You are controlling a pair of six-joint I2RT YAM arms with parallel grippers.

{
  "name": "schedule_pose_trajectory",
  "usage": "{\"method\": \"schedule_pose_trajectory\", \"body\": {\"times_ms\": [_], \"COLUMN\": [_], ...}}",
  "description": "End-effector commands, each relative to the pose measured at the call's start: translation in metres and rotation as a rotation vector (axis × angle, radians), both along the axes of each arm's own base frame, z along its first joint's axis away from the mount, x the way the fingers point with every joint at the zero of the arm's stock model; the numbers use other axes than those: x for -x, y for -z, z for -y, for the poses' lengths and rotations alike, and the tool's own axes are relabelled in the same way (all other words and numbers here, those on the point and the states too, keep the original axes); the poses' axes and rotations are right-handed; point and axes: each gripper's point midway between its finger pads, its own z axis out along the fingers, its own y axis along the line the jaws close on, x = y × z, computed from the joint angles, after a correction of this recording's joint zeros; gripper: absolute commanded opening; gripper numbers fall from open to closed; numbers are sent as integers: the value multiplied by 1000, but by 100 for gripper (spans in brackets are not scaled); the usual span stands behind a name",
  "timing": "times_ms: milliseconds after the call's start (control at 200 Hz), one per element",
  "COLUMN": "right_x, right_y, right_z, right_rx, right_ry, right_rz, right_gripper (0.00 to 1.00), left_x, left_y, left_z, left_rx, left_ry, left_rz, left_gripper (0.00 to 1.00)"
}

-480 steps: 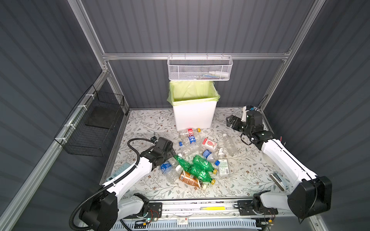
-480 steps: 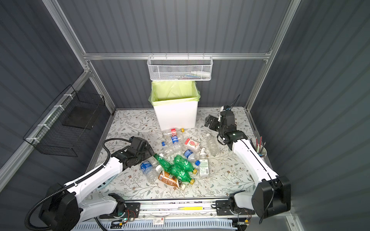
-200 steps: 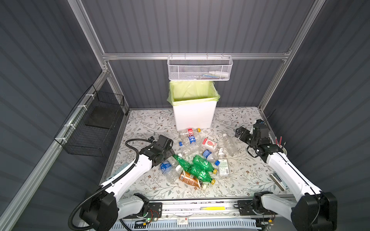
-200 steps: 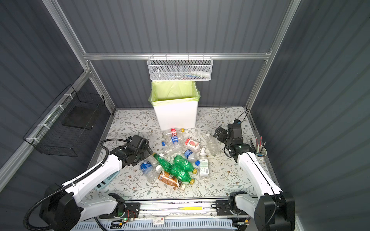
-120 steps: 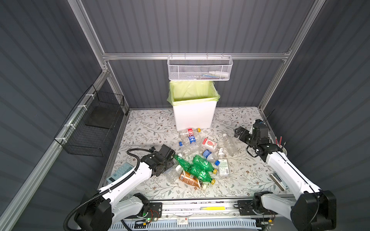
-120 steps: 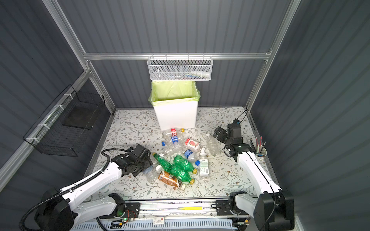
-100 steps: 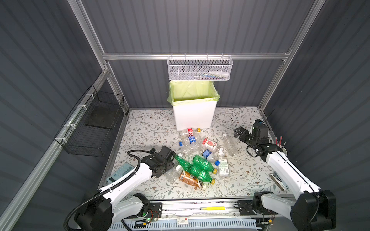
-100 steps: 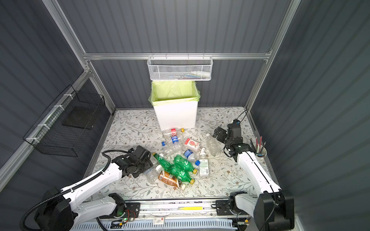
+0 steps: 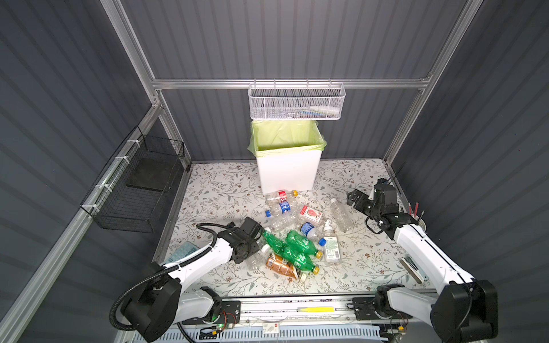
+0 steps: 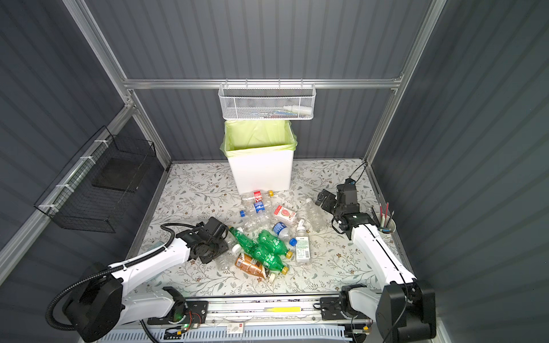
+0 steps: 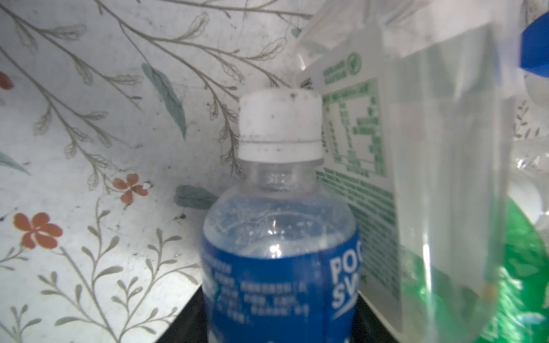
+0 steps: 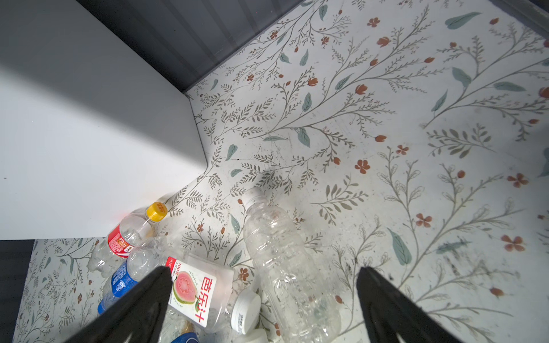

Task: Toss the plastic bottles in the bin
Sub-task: 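Close the left gripper on the blue-labelled Pocari Sweat bottle, then lift the Pocari Sweat bottle with the left gripper and carry it over the bin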

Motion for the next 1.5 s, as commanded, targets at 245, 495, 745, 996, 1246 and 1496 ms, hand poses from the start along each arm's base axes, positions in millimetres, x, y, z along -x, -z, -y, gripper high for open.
{"method": "schedule_pose_trajectory", "body": {"times_ms": [245,495,745,996,1246,1496], "right_x": [-10,-16,-12,2,0,0], "right_y": [-10,-35,-49,-53,-15,-11], "right_z": [14,24,25,24,-5,-1], "right_rx": [45,50,48,15,86,112], "right_ry": [18,40,27,24,-126,-113], "right_rz": [9,82,122,168,-11,-6], "right_gripper": [99,99,99,99,99,99], "left_x": [-25,-86,-125,-246,-333,-278], "left_y": [-106,-317,-530,-492,-433,-493], "left_z": [-28,-50,-14,70,134,104], "left_rx": [-135,-379,-392,-201,33,-46], "left_ry": [10,23,44,255,428,380], "left_rz": [238,734,1391,1373,1217,1418], "left_gripper": [48,53,56,62,87,100]}}
